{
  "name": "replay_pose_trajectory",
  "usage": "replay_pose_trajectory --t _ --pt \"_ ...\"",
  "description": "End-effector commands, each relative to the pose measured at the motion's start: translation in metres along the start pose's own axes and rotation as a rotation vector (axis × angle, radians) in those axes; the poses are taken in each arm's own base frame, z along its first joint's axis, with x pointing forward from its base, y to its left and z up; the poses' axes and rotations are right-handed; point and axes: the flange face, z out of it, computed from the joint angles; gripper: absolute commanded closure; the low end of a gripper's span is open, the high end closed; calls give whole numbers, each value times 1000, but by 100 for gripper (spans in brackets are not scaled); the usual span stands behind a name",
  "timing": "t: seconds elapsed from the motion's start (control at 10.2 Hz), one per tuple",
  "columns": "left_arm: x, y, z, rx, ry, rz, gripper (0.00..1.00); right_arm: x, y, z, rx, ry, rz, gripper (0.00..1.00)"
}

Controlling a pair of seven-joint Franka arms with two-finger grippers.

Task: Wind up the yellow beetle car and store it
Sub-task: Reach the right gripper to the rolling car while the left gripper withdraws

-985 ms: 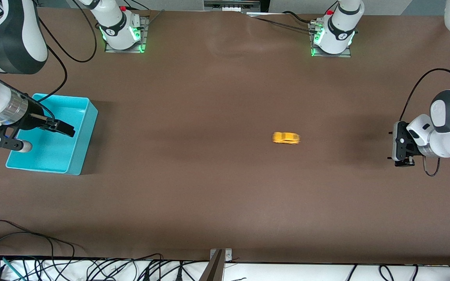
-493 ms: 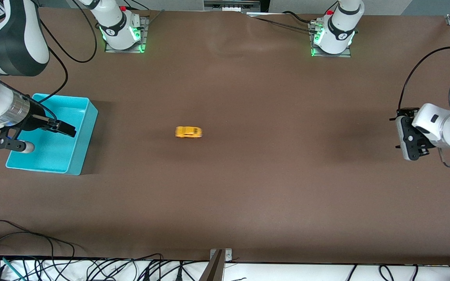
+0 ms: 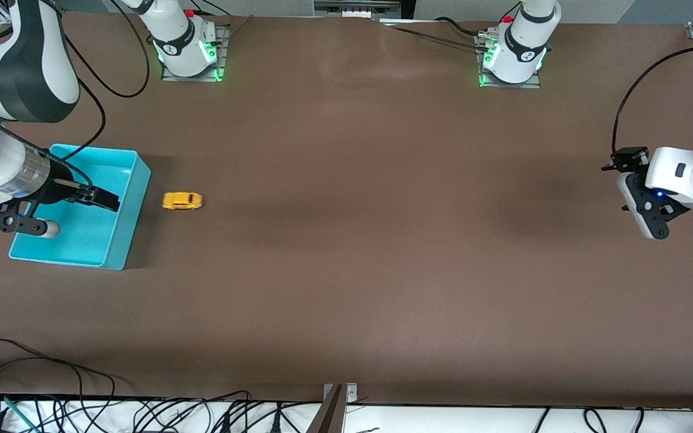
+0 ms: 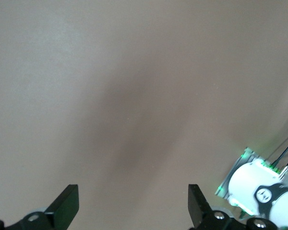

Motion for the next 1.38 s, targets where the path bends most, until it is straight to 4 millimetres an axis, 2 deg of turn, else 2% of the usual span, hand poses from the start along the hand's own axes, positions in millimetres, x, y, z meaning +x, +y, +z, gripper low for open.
replay_pose_trajectory --t 0.0,0.3,0.39,0.49,0.59,0.69,0.79,0.89,0.99,1.18,1.28 --pt "5 31 -30 7 13 -168 0 -3 2 17 -14 -32 -188 0" --pt "10 40 -48 -31 97 -254 0 -12 6 59 -3 -70 -554 0" --pt "14 52 -55 -27 98 -347 0 -15 9 77 1 -61 -699 0" --pt "29 75 -62 -23 90 -422 0 -17 16 98 0 -47 -842 0" --pt "34 95 -71 -13 86 -491 0 -21 17 117 -7 -19 -998 0" --pt "42 111 -71 -19 56 -539 0 -27 21 141 -20 13 -1136 0" --pt "36 127 -85 12 61 -581 0 -35 25 166 -31 31 -1251 0" --pt "43 149 -81 36 44 -570 0 -44 26 183 -31 29 -1321 0" --pt "28 146 -84 65 79 -613 0 -53 26 199 -20 8 -1381 0" --pt "9 137 -76 150 197 -660 0 -63 27 229 -20 5 -1462 0" --pt "0 143 -76 164 215 -677 0 -66 27 243 -16 -3 -1464 0"
